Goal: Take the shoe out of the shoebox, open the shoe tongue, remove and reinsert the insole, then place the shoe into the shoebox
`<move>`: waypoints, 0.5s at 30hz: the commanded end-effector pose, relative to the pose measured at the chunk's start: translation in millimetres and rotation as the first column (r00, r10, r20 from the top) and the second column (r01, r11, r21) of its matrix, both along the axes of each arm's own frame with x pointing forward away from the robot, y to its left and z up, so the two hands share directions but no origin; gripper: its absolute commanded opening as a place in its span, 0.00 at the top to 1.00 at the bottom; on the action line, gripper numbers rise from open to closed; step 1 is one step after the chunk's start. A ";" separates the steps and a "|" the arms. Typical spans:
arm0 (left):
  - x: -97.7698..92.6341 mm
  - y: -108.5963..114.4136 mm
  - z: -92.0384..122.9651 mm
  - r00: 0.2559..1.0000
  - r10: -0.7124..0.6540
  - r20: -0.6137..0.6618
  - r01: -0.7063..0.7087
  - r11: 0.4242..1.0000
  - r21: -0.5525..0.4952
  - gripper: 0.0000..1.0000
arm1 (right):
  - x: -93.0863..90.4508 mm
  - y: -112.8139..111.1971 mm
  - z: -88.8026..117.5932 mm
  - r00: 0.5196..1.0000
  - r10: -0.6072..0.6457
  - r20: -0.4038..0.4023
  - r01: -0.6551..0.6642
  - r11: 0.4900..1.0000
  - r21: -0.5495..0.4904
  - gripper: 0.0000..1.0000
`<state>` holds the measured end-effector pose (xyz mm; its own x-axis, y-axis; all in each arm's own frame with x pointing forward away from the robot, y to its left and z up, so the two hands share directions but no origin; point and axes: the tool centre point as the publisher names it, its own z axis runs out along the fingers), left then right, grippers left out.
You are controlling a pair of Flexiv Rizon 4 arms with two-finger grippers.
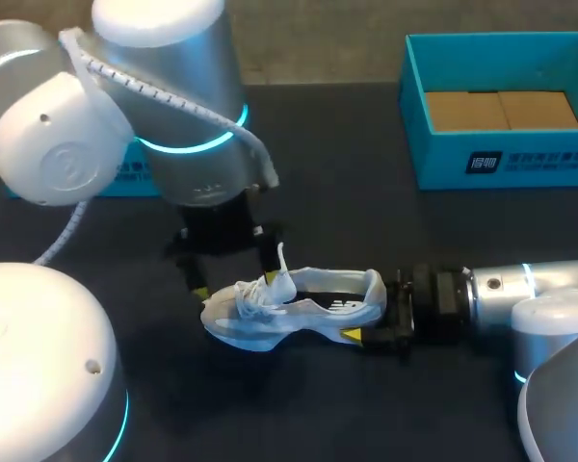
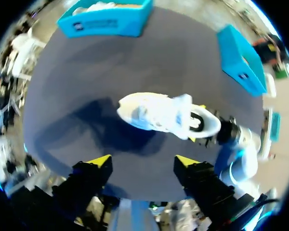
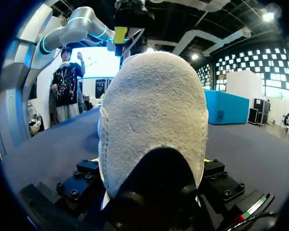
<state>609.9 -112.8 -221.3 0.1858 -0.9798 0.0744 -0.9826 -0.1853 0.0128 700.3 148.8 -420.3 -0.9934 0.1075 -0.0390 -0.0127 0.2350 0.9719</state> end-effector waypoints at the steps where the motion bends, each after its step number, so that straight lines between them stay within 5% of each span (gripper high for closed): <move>1: -2.7 -20.4 8.3 0.952 -0.304 0.029 0.303 0.952 0.051 1.00 | -0.1 0.3 0.2 1.000 -0.001 0.000 0.001 1.000 -0.002 1.00; 5: -7.5 -29.2 11.8 0.867 -0.496 0.043 0.495 0.868 0.032 1.00 | -0.1 0.3 0.2 1.000 -0.001 0.000 0.001 1.000 -0.002 1.00; 10: 3.9 -38.7 18.9 0.638 -0.770 -0.023 0.769 0.638 -0.043 1.00 | -0.1 0.3 0.2 1.000 -0.001 0.000 0.001 1.000 -0.002 1.00; 15: 3.9 -38.7 18.9 0.638 -0.770 -0.023 0.769 0.638 -0.043 1.00 | -0.1 0.3 0.2 1.000 -0.001 0.000 0.001 1.000 -0.002 1.00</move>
